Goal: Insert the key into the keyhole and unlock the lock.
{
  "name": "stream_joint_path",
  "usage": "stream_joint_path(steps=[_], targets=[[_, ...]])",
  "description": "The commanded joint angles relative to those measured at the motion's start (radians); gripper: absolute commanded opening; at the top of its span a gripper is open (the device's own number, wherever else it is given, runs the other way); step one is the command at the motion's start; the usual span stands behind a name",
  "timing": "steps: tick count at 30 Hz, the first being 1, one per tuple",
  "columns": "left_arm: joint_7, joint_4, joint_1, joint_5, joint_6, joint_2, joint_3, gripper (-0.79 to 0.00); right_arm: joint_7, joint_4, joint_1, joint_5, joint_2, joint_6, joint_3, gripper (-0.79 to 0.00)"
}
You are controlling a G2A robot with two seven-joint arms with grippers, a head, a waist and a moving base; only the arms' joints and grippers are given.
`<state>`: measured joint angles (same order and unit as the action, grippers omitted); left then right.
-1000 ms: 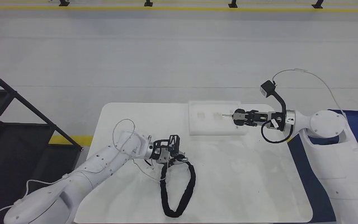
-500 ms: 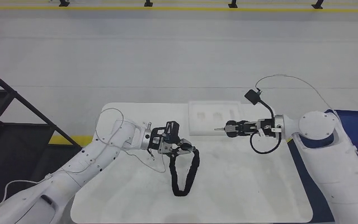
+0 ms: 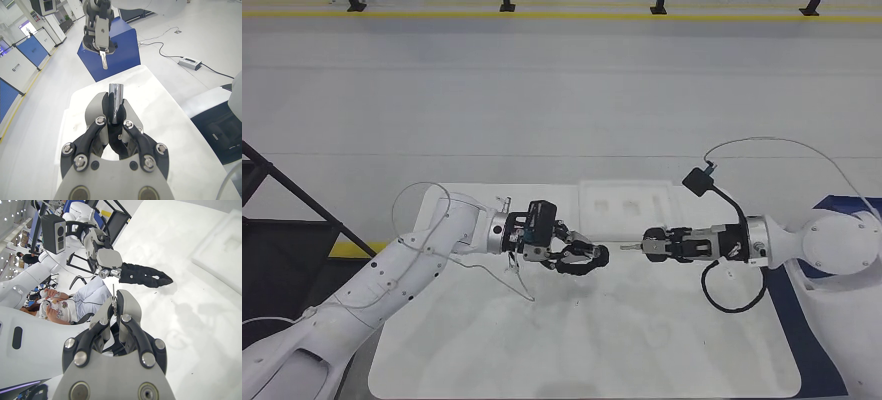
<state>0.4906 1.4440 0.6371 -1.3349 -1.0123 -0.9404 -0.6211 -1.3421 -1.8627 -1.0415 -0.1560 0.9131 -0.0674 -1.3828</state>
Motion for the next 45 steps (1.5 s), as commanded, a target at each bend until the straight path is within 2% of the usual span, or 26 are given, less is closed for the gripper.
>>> stream_joint_path(steps=[1, 17, 22, 25, 31, 38, 45], targets=[[0.028, -0.006, -0.004, -0.014, 0.0, -0.003, 0.001, -0.785, 0.006, -0.002, -0.003, -0.005, 0.0, -0.008, -0.003, -0.785], [0.036, -0.009, -0.006, -0.018, 0.0, -0.005, 0.003, -0.785, 0.018, -0.004, -0.007, 0.001, 0.0, -0.007, -0.001, -0.785], [-0.007, 0.002, 0.01, -0.033, 0.048, -0.008, -0.003, -0.785, 0.006, -0.095, -0.01, 0.085, -0.009, 0.037, 0.0, -0.785], [0.008, 0.005, 0.004, -0.069, 0.062, -0.019, 0.004, -0.785, 0.004, -0.167, -0.003, 0.125, -0.011, 0.078, 0.018, -0.785], [0.131, -0.031, -0.014, -0.164, 0.123, -0.049, 0.035, -0.785, -0.017, -0.286, 0.026, 0.269, -0.017, 0.162, 0.067, -0.785], [0.273, -0.111, -0.028, -0.256, 0.182, -0.075, 0.061, -0.785, 0.042, -0.334, 0.022, 0.344, -0.021, 0.291, 0.075, -0.785], [0.338, -0.159, -0.03, -0.294, 0.2, -0.087, 0.063, -0.785, 0.046, -0.349, 0.023, 0.397, -0.025, 0.339, 0.097, -0.785]])
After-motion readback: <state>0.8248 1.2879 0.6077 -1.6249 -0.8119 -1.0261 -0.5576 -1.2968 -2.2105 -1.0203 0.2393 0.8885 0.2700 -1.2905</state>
